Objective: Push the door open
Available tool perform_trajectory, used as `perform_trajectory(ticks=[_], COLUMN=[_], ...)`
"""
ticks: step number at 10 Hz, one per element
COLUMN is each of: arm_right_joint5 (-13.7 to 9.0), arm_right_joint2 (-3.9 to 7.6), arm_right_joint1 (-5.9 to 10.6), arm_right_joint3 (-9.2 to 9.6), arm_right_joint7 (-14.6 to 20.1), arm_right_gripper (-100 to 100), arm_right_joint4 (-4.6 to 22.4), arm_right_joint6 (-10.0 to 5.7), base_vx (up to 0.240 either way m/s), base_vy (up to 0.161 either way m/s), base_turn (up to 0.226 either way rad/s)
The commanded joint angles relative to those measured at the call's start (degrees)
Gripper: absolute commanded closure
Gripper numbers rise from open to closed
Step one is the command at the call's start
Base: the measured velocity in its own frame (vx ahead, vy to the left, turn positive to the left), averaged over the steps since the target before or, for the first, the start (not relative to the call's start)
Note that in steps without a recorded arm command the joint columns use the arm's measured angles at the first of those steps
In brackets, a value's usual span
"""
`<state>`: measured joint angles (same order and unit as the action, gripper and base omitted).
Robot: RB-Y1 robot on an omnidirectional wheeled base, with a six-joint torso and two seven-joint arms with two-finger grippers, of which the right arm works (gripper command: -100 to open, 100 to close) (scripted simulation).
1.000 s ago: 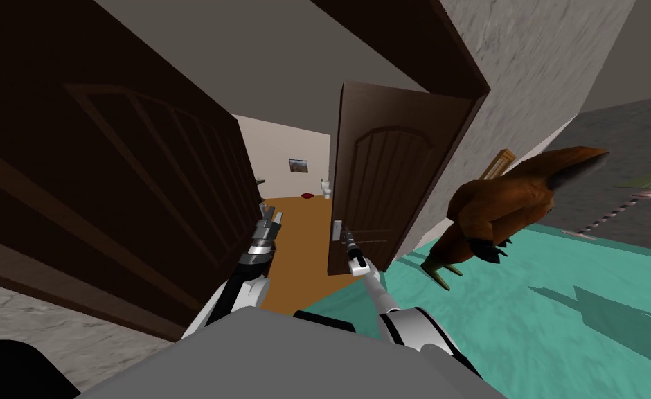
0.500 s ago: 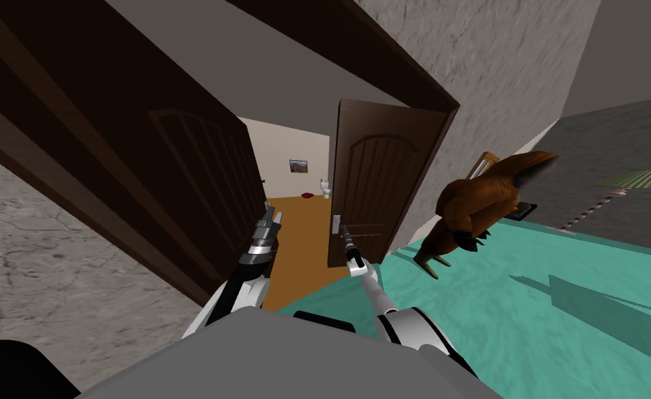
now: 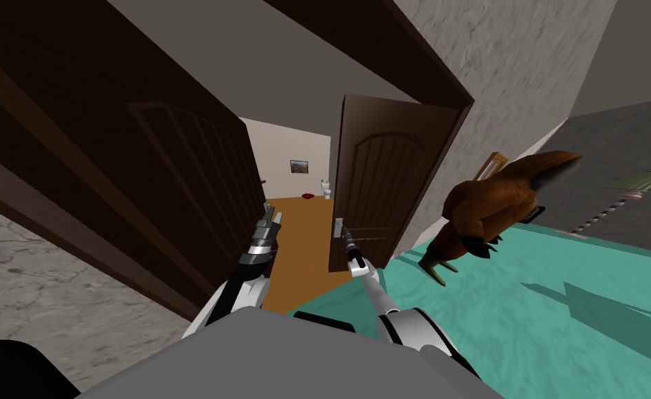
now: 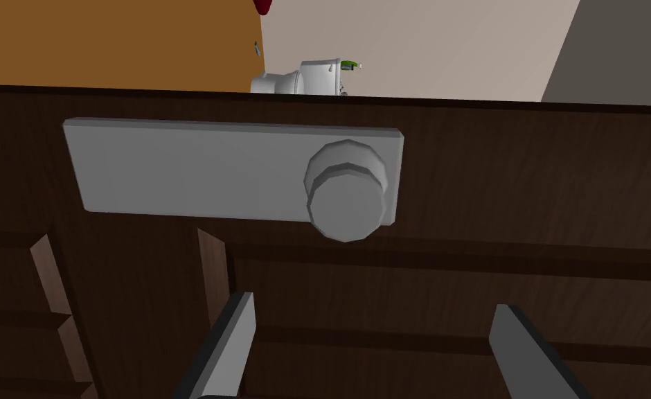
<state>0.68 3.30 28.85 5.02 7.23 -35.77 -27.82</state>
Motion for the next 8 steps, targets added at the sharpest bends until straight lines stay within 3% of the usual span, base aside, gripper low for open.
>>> perform_trajectory(ticks=[1,6,7,8], arm_right_joint5=[-0.05,-0.15,-0.15,-0.15], arm_right_joint2=[0.17,-0.12,-0.12,-0.12], arm_right_joint1=[-0.04,-0.17,-0.17,-0.17], arm_right_joint3=[-0.17,-0.55,-0.55,-0.55], arm_right_joint7=[-0.07,-0.31,-0.31,-0.31], arm_right_gripper=[-100,-100,100,100], arm_right_joint4=[0.12,0.23,0.23,0.23], arm_right_joint6=[-0.19,-0.57,-0.57,-0.57], base_vx=[0.192,0.183,-0.01,-0.026], base_vy=[0.036,0.037,0.0,-0.005], base_turn=[0.027,0.019,-0.003,0.004])
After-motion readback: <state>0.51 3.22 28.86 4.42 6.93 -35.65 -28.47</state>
